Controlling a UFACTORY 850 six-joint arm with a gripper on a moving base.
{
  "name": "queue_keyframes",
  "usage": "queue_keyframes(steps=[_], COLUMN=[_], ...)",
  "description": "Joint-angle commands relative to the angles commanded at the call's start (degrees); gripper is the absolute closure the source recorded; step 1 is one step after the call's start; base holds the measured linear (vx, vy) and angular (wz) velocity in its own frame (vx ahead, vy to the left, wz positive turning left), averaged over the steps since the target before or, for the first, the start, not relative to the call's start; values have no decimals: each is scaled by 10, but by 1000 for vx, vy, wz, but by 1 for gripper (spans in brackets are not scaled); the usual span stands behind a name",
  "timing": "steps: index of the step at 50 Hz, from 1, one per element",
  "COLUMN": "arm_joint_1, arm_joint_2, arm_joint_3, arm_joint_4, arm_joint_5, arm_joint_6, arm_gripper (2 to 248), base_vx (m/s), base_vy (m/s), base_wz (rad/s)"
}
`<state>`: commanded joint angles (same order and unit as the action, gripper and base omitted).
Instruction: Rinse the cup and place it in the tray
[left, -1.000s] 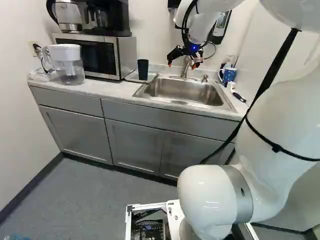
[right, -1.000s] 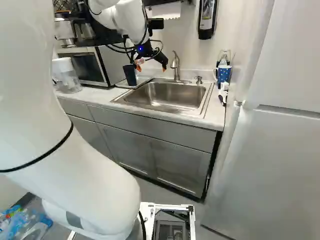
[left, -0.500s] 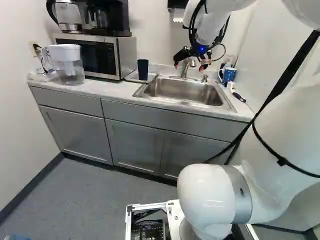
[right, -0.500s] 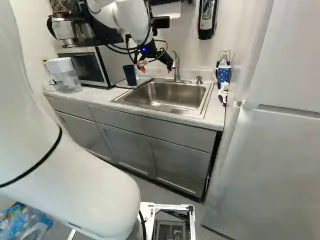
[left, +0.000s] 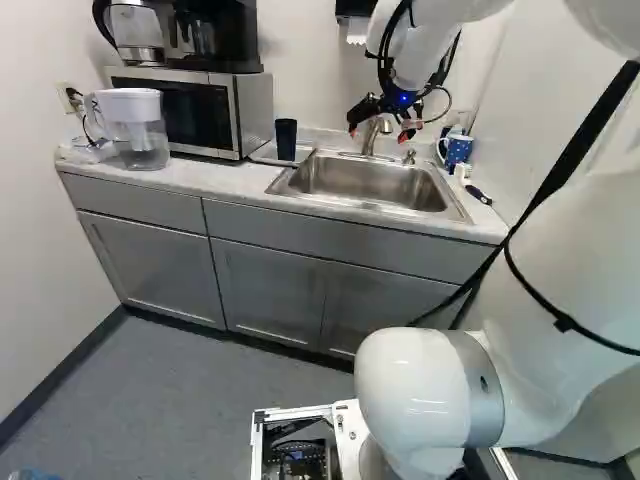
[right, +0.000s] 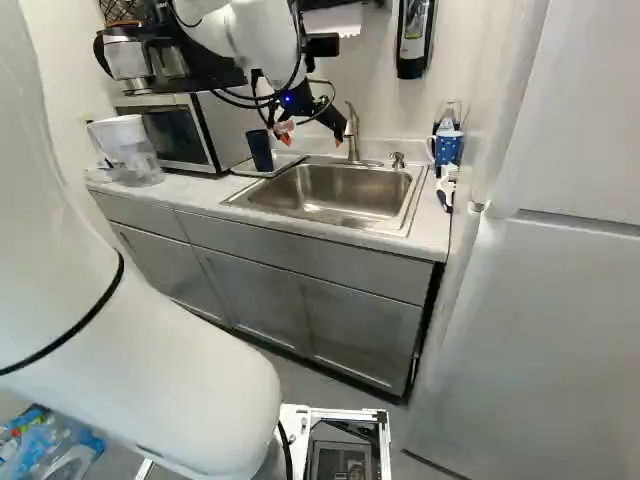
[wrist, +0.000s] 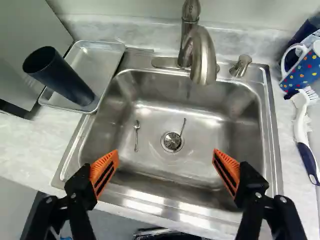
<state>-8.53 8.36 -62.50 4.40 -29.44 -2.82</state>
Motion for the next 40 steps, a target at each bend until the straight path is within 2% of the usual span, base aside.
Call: queue_keyframes(steps=[20, 40], arm_joint_1=[0, 0], arm_joint_2=[0, 0], arm_joint_3=[0, 0], arm_joint_4=[0, 0], arm_joint_5=[0, 0], arm_joint_6=[0, 0], arm_gripper=[3, 3], base_vx=[-31, -160], base_vy=[18, 69], base_wz=[12, 3])
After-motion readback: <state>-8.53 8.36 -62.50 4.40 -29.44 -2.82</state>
